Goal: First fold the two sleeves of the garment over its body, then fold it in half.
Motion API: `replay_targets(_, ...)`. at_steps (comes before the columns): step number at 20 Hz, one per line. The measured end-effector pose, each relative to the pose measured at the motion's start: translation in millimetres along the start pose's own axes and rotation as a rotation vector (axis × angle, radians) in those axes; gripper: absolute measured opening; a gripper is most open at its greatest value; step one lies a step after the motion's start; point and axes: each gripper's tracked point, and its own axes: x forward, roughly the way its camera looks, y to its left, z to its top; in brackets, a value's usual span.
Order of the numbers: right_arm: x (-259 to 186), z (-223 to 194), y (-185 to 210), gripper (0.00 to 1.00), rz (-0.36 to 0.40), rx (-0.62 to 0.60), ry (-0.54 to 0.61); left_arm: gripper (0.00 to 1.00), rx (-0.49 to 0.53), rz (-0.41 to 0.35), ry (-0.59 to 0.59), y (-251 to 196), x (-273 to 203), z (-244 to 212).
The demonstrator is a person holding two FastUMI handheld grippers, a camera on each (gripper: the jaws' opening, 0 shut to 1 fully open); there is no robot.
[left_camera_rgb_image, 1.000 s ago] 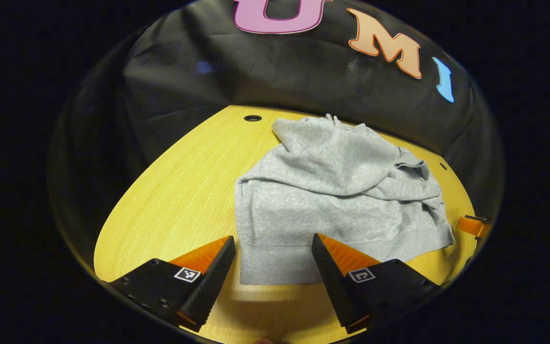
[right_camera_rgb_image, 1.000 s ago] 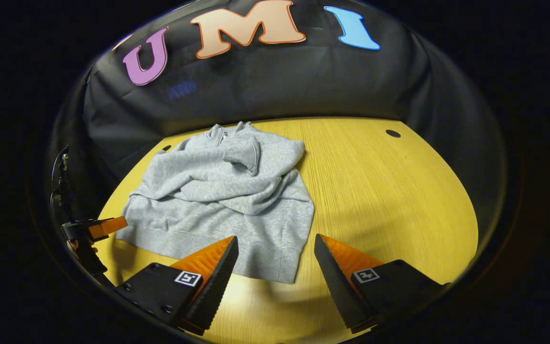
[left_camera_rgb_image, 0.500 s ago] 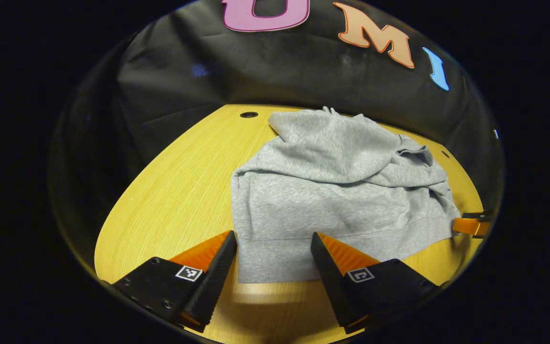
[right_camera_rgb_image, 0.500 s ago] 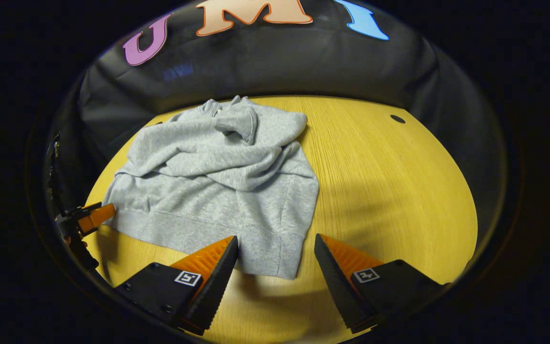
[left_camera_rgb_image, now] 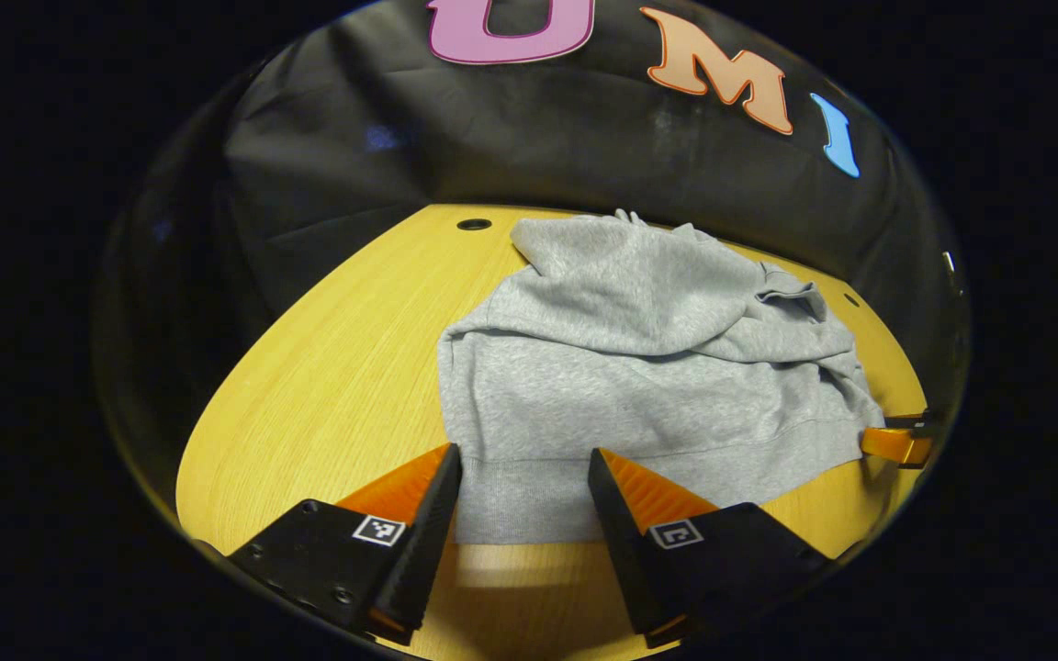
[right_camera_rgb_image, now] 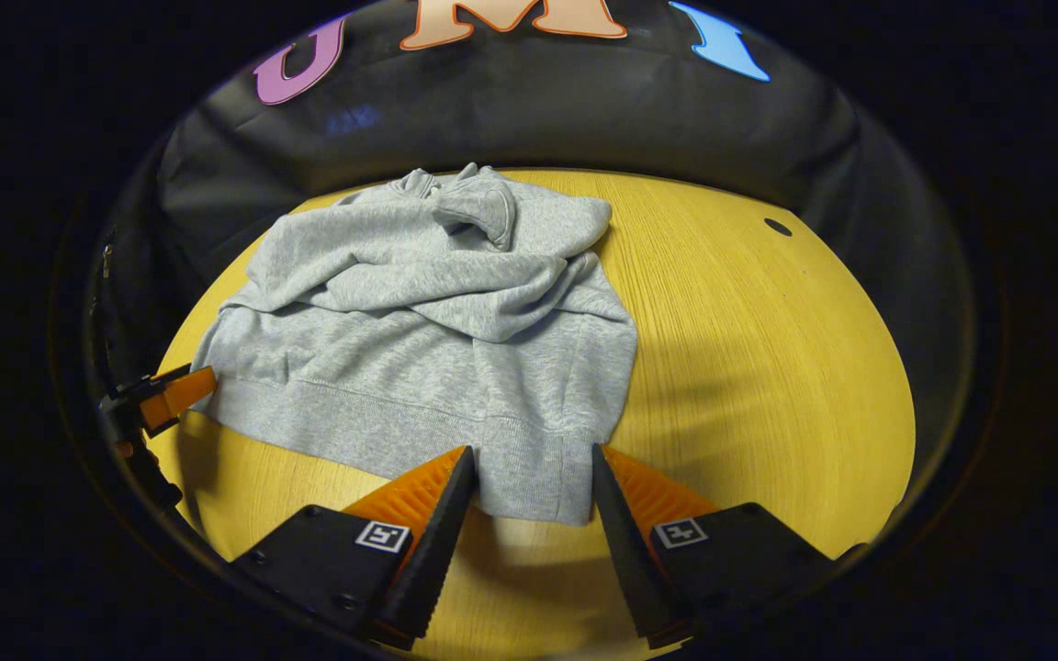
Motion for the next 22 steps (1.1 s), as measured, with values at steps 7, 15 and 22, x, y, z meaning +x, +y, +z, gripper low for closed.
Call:
replay_targets(7, 3, 0, 20, 0.32, 0.057, -0.008, -0.030, 0.25, -0.007, -0.059, 0.009, -21, 6, 2)
replay_targets(15, -3, -2, 22, 0.03, 0.109, 0.031, -0.025, 0.00, -0.061, -0.126, 0.081, -24, 0, -2)
replay_targets(22, -6, 4, 17, 0.02, 0.169, 0.130, 0.020, 0.00, -0.107, -0.159, 0.141, -29, -2, -2)
